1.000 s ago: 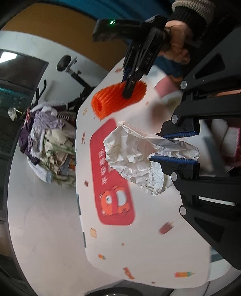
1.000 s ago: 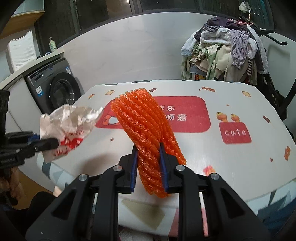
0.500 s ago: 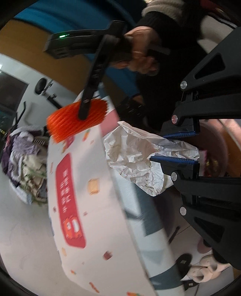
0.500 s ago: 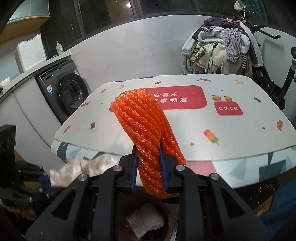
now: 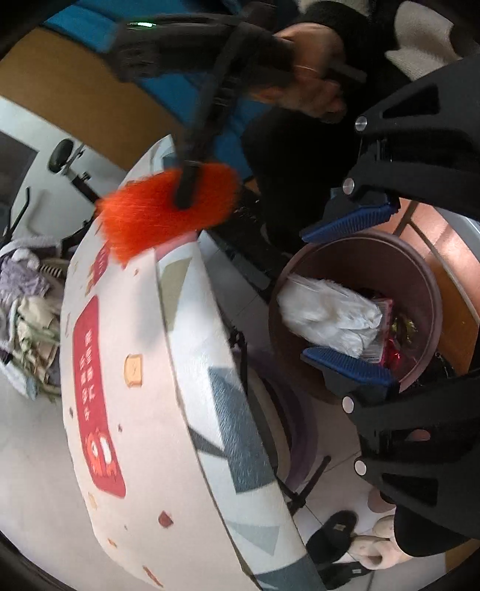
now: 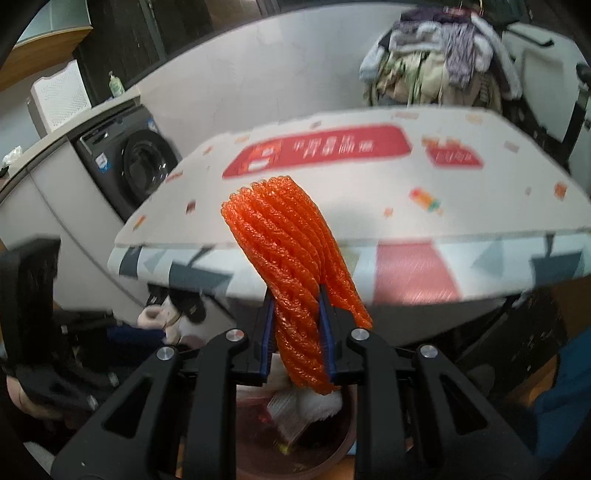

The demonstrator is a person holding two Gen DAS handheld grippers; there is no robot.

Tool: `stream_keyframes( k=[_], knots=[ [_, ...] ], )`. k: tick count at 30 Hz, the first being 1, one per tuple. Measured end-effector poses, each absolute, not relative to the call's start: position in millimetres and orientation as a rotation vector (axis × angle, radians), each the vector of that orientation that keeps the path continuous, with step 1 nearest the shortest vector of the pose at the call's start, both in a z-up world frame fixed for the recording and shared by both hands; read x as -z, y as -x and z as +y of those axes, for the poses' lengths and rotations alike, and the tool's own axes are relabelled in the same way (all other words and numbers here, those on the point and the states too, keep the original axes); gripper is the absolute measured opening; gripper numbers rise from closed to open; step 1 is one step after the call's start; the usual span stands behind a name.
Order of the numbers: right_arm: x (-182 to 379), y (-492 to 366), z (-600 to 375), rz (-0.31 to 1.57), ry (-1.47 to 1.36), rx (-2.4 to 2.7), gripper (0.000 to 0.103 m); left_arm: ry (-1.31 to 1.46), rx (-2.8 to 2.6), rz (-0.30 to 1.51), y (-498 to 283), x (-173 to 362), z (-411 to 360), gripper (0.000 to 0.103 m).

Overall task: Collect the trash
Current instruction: 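Open the left tool over the bin while the right tool drops the orange net in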

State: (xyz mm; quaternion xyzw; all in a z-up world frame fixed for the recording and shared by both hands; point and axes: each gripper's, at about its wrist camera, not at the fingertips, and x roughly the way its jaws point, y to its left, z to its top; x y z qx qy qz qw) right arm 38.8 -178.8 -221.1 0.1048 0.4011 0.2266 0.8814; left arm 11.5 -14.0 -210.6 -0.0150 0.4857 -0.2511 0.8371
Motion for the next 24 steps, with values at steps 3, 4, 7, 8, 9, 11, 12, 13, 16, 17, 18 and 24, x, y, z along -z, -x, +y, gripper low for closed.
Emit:
stream_keyframes(
  k=[3, 4, 7, 8, 9, 11, 12, 13, 16, 17, 18, 24],
  knots=[
    [242, -37, -166, 0.923, -0.236, -0.521, 0.024, 0.047, 0.472, 0.963, -10, 197, -3, 0.077],
    [247, -36, -162, 0.95, -0.236, -0.534, 0.024, 0.049, 0.446, 0.936, -8, 192, 1, 0.083],
    [260, -35, -145, 1.017, -0.166, -0.552, 0.024, 0.034, 0.37, 0.879, -6, 180, 10, 0.09],
    [262, -36, -142, 1.028, -0.151, -0.555, 0.024, 0.032, 0.358, 0.87, -6, 179, 12, 0.091],
    [265, -36, -138, 1.04, -0.136, -0.557, 0.024, 0.029, 0.343, 0.863, -6, 178, 15, 0.092],
    [270, -36, -134, 1.067, -0.119, -0.557, 0.024, 0.012, 0.296, 0.853, -7, 176, 19, 0.093],
    [273, -36, -133, 1.077, -0.118, -0.556, 0.025, 0.008, 0.278, 0.848, -7, 176, 21, 0.093],
    [276, -37, -133, 1.092, -0.116, -0.551, 0.025, 0.01, 0.265, 0.843, -7, 176, 22, 0.094],
    [281, -40, -133, 1.123, -0.116, -0.539, 0.027, 0.006, 0.232, 0.831, -6, 176, 28, 0.094],
    [283, -40, -133, 1.129, -0.114, -0.536, 0.028, 0.004, 0.225, 0.828, -5, 176, 28, 0.095],
    [284, -41, -133, 1.136, -0.113, -0.537, 0.029, 0.003, 0.218, 0.823, -5, 176, 29, 0.095],
    [286, -42, -126, 1.15, -0.091, -0.542, 0.046, 0.018, 0.203, 0.819, -3, 178, 33, 0.096]
  ],
)
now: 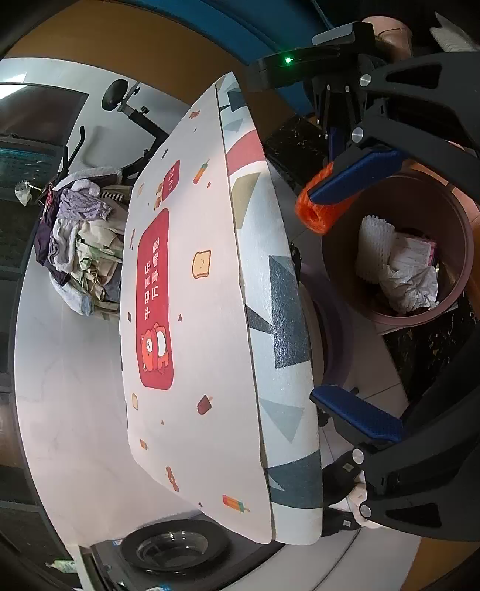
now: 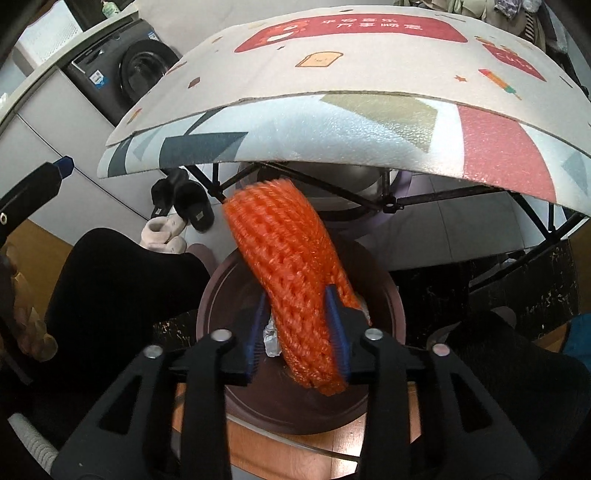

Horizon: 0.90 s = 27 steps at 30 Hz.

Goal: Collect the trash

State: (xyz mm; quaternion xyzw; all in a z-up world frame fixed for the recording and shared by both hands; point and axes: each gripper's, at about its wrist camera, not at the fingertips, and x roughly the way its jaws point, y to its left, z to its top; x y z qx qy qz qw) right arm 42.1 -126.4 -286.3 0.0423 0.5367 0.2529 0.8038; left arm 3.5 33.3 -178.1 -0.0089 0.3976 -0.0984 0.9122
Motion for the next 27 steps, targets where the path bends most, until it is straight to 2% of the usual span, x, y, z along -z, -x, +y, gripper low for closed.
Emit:
stream_keyframes(
  k=[1, 2, 4, 6, 14, 27],
  knots=[
    [286, -42, -125, 1.149, -0.086, -0.54, 0.057, 0.016, 0.197, 0.819, -3, 178, 33, 0.096],
    [285, -42, -124, 1.146, -0.08, -0.538, 0.062, 0.015, 0.194, 0.818, -3, 178, 33, 0.096],
    [284, -42, -124, 1.139, -0.068, -0.528, 0.084, 0.008, 0.179, 0.815, -3, 178, 33, 0.097],
    [281, -42, -124, 1.125, -0.053, -0.509, 0.096, 0.006, 0.171, 0.816, -3, 178, 33, 0.097],
    [255, -46, -142, 1.029, -0.052, -0.436, 0.097, -0.022, 0.151, 0.769, -8, 160, 31, 0.097],
    [109, -56, -189, 0.648, -0.016, -0.319, 0.097, -0.08, 0.085, 0.482, -12, 36, 18, 0.097]
  ],
)
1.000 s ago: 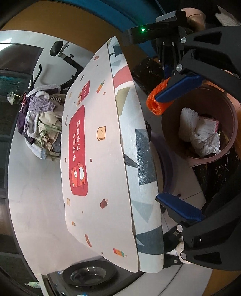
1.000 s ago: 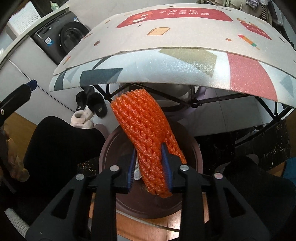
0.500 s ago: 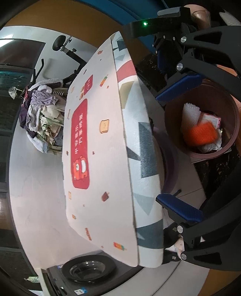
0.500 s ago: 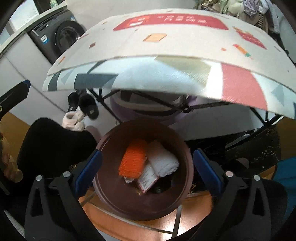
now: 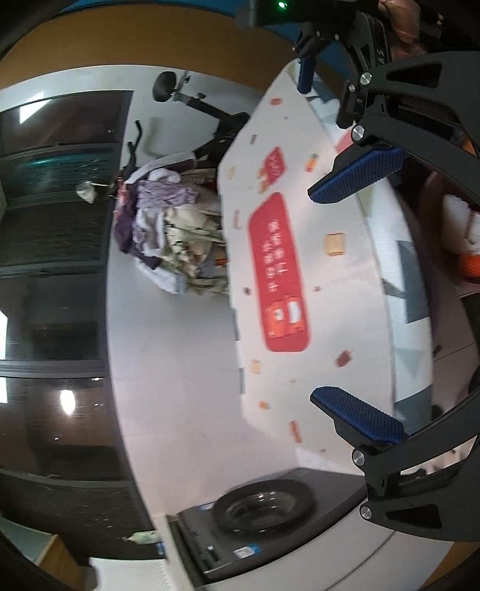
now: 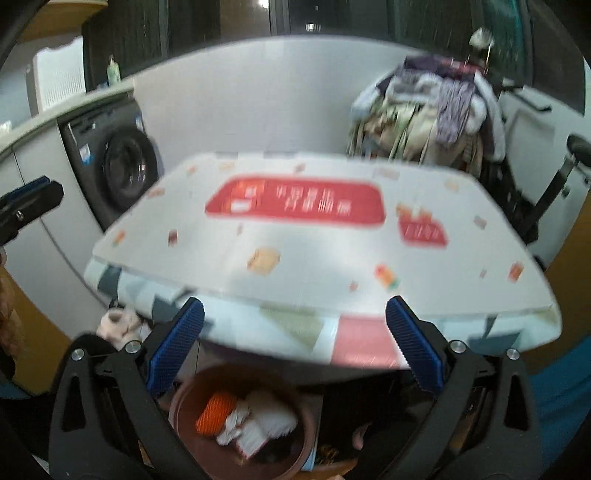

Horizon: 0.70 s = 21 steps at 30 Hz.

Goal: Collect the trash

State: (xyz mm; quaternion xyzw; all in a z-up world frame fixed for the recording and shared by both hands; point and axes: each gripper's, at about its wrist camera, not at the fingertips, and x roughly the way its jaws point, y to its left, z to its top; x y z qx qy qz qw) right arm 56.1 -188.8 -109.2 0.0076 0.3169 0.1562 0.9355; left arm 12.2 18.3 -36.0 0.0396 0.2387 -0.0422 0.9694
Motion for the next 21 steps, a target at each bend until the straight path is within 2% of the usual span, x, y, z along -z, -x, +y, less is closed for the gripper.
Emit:
stream_keyframes(
  k=[10, 21],
  knots=[
    [37, -48, -219, 0.492, -0.03, -0.296, 0.097, -0.062, 0.103, 0.42, -5, -8, 11, 0.097],
    [29, -42, -228, 0.476, -0.045, -0.276, 0.097, -0.062, 0.123, 0.435, -4, -9, 5, 0.097]
  ],
)
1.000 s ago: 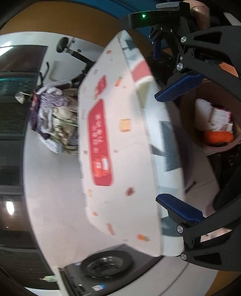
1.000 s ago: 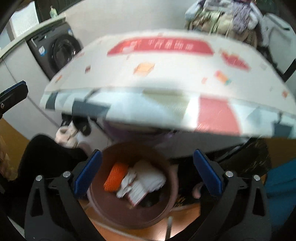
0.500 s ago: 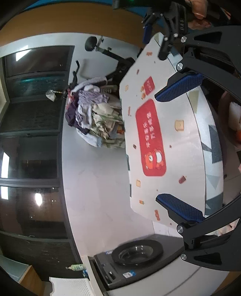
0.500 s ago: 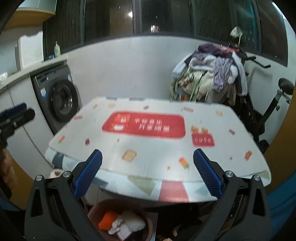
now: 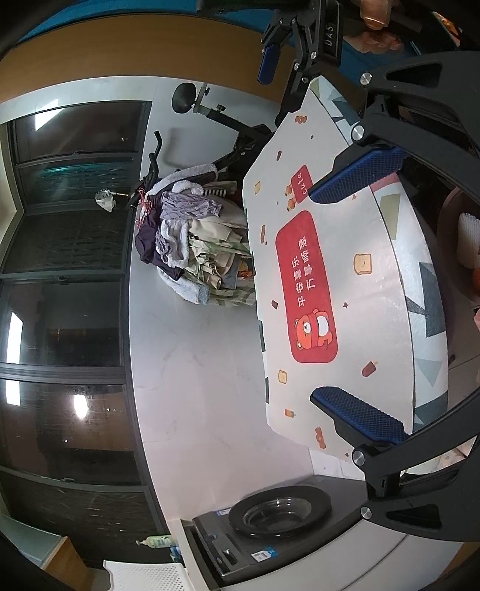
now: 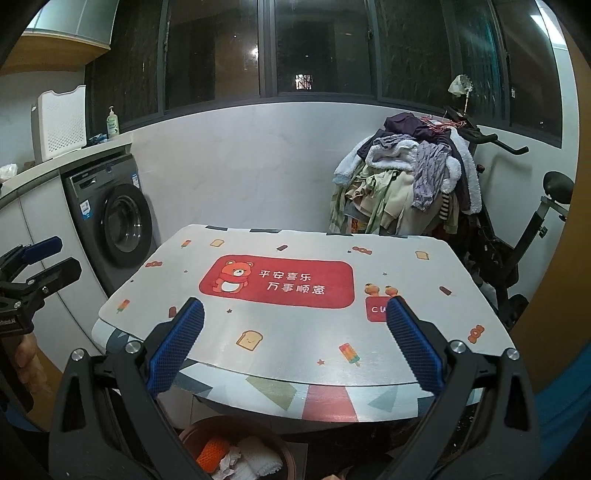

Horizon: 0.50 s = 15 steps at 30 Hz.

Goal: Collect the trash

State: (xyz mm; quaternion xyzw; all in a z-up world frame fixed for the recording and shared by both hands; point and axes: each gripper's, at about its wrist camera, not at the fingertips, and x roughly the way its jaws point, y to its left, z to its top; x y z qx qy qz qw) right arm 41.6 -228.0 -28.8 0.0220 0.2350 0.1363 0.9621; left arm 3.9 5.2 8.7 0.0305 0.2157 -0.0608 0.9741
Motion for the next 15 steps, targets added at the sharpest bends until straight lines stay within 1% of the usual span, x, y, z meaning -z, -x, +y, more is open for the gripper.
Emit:
stream_keyframes(
  k=[15],
  knots=[
    [28.9, -39.2, -226.6, 0.474, -0.031, -0.271, 0.097, -0.079, 0.1, 0.444, -5.8, -9.6, 8.2, 0.097]
  ],
)
